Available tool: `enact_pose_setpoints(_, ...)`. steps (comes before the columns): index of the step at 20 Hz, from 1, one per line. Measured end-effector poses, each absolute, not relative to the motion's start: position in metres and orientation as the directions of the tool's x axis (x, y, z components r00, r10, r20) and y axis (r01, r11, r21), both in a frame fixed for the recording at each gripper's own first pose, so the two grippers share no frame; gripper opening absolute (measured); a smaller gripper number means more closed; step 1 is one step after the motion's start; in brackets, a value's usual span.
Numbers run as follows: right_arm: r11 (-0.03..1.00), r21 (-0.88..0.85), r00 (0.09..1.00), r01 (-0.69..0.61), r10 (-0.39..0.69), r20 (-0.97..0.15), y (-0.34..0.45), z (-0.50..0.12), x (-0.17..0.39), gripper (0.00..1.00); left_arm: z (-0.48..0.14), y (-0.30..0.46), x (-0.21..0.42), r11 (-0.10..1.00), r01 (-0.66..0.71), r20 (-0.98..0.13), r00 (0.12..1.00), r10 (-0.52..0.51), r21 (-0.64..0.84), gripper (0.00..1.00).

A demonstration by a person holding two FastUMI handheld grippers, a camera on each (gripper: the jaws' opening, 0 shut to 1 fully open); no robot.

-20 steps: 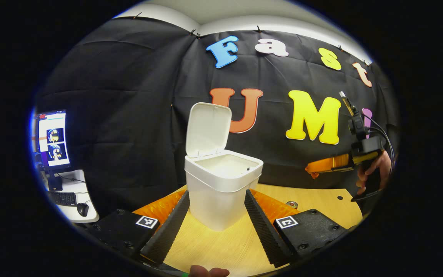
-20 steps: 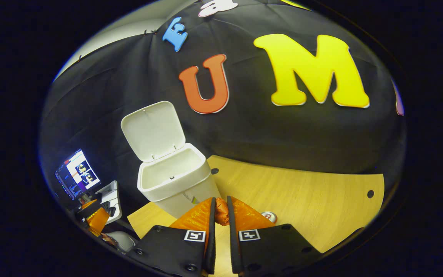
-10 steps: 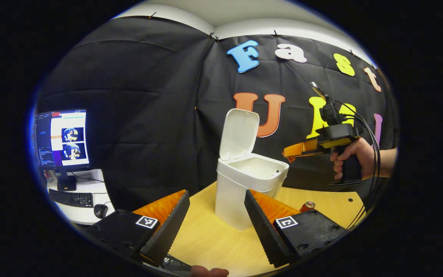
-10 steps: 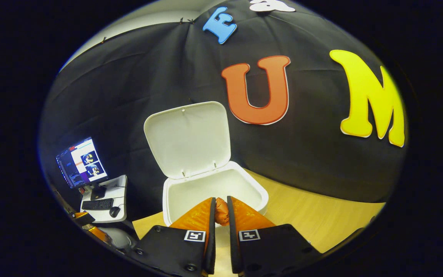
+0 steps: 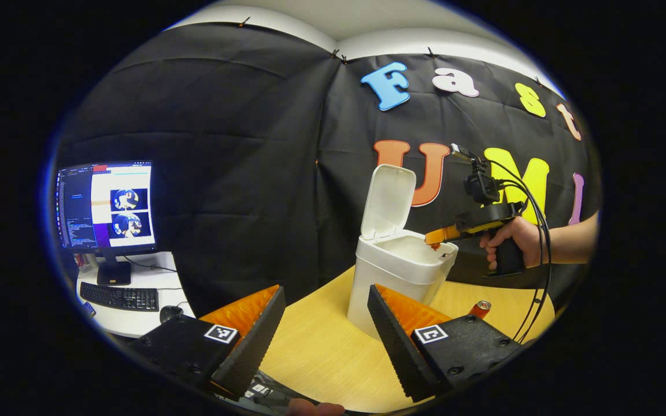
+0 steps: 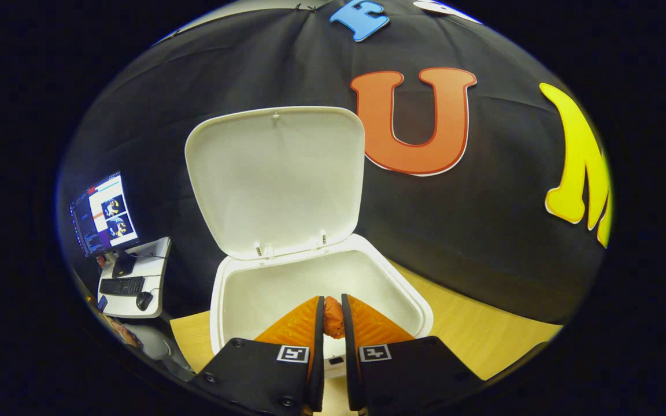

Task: Press the lid of the desktop garbage bin to open it, pick up the crumpled paper on the desktop and throw it into the bin, then pick up the pop can on the desktop and drop it into the bin, and finally close the garbage bin lid.

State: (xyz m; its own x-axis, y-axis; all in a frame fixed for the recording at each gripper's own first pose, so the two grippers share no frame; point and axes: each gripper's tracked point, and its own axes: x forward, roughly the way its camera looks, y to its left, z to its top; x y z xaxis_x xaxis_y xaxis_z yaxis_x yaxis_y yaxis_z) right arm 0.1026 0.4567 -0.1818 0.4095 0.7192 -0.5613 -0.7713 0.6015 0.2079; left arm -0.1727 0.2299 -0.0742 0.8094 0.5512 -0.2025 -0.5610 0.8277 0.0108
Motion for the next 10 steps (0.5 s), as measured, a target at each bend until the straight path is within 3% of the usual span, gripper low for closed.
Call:
enact_pose_setpoints(4, 0.595, 0.181, 0.414, -0.783, 0.716, -0.561, 0.459, -0.184, 0.103, 0.36, -0.077, 0.233, -0.171, 0.831, -0.557, -0.208, 0.811, 0.547, 0.013, 0.95)
enact_pose_setpoints(5, 0.596, 0.177, 0.42, -0.783, 0.718, -0.555, 0.46, -0.185, 0.104, 0.54, -0.079, 0.231, -0.17, 0.832, -0.554, -0.209, 0.812, 0.545, 0.017, 0.95)
enact_pose_setpoints(6, 0.597, 0.176, 0.426, -0.782, 0.72, -0.548, 0.46, -0.182, 0.106, 0.6, -0.078, 0.232, -0.169, 0.835, -0.55, -0.206, 0.815, 0.542, 0.022, 0.95)
enact_pose_setpoints(10, 0.608, 0.174, 0.446, -0.775, 0.721, -0.531, 0.45, -0.175, 0.11, 0.74, -0.077, 0.221, -0.158, 0.855, -0.517, -0.195, 0.835, 0.514, 0.039, 0.95)
